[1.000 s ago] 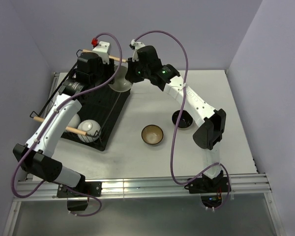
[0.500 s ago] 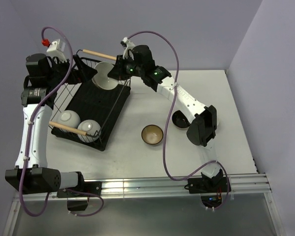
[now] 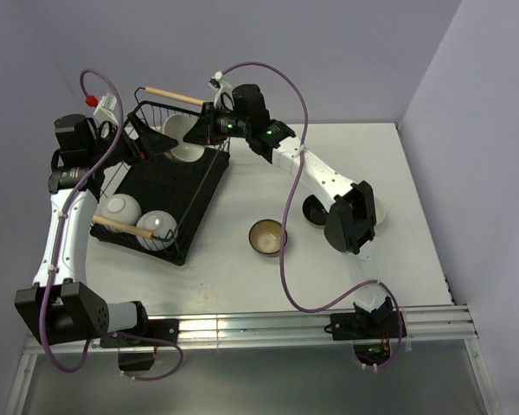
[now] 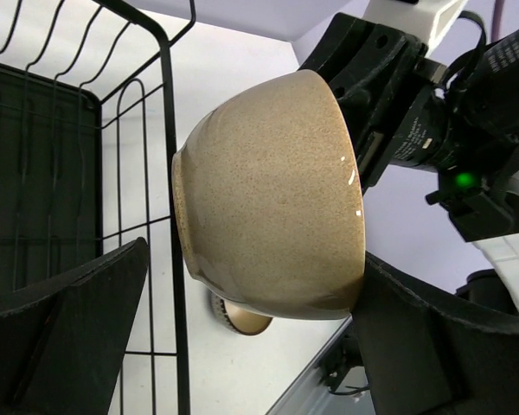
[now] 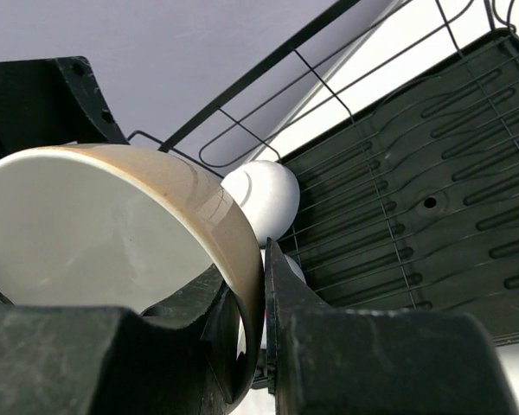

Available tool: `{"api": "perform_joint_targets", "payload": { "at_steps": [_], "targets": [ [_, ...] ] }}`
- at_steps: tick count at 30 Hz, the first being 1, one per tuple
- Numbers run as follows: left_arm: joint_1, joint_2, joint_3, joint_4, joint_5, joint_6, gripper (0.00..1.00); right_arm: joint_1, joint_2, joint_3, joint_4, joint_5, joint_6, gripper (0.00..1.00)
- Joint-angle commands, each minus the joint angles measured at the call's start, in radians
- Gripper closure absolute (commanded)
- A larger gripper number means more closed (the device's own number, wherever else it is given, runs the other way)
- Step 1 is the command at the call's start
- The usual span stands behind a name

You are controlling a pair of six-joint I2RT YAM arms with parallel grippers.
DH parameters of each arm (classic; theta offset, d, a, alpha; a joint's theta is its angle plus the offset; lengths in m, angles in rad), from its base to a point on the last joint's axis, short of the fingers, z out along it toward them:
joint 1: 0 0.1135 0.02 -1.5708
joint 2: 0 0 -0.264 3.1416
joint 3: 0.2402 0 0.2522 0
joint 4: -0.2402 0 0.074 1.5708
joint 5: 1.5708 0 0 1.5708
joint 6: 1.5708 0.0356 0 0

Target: Load the bowls into the dish rack

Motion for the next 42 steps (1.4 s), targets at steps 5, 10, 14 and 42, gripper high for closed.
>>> {"api": "perform_joint_targets", "payload": {
  "at_steps": [5,10,14,42],
  "targets": [
    [0.001,-0.011,-0.049,0.131,0.03,-0.092,0.01,-0.001,-0.039,-0.006,0.17,-0.086,0.072,1.0],
    [-0.019,0.006,-0.077,0.163,0.037,-0.134,0.0,-0.003,-0.033,-0.008,0.184,-0.103,0.089,1.0],
    [-0.047,0.01,-0.083,0.188,0.016,-0.147,0.0,0.0,-0.033,-0.008,0.176,-0.105,0.085,1.0],
    [-0.062,0.009,-0.068,0.219,-0.099,-0.18,1.0,0.014,-0.02,0.015,0.096,-0.082,0.039,0.86]
  ]
}}
